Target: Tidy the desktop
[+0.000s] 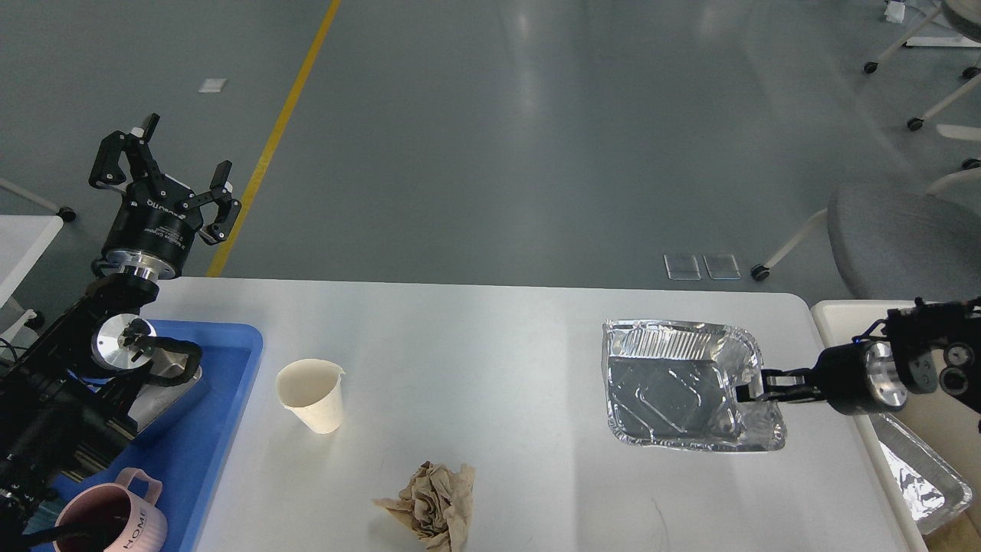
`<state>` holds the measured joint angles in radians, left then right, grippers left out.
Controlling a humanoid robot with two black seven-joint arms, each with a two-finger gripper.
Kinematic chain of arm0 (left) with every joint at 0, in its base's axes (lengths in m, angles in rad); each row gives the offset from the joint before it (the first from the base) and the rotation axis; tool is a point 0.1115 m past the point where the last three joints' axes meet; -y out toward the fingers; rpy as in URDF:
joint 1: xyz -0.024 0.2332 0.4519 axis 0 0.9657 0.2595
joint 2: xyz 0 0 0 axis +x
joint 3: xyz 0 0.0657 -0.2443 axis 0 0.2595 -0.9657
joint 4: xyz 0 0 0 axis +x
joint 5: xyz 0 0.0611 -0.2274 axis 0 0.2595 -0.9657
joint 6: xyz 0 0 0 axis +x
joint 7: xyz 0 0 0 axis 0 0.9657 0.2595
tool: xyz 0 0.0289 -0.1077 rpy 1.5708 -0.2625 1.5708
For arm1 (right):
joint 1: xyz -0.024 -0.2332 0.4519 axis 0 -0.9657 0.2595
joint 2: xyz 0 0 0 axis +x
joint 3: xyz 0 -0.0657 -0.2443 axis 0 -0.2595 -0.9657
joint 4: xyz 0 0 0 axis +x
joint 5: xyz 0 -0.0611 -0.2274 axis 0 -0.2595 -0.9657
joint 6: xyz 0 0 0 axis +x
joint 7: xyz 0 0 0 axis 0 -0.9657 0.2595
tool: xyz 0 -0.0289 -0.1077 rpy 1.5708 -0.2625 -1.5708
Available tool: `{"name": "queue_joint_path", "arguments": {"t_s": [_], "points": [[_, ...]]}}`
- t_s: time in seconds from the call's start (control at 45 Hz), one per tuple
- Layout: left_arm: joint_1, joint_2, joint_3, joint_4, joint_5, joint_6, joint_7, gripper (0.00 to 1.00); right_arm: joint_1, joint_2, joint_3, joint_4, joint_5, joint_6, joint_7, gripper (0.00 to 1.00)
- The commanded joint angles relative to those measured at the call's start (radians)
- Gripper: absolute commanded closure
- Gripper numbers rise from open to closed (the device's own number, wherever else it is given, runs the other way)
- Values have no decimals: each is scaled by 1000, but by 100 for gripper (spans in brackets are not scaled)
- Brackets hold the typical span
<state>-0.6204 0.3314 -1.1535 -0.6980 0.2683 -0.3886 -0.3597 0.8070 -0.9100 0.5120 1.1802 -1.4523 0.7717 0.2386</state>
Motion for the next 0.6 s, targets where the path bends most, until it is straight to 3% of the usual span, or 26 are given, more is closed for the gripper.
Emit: {"name": "queue_joint_path", "arguments": {"t_s": [0.0,0.311,0.578], "points": [[2,2,0,2,2,0,5,3,102,-32,0,27,27,75,-5,100],[18,43,11,0,57,36,4,3,201,-17,0,136,58,144,-84,100],[24,152,110,-1,138,50,7,3,251,163,-20,136,64,169,-160,100]]}}
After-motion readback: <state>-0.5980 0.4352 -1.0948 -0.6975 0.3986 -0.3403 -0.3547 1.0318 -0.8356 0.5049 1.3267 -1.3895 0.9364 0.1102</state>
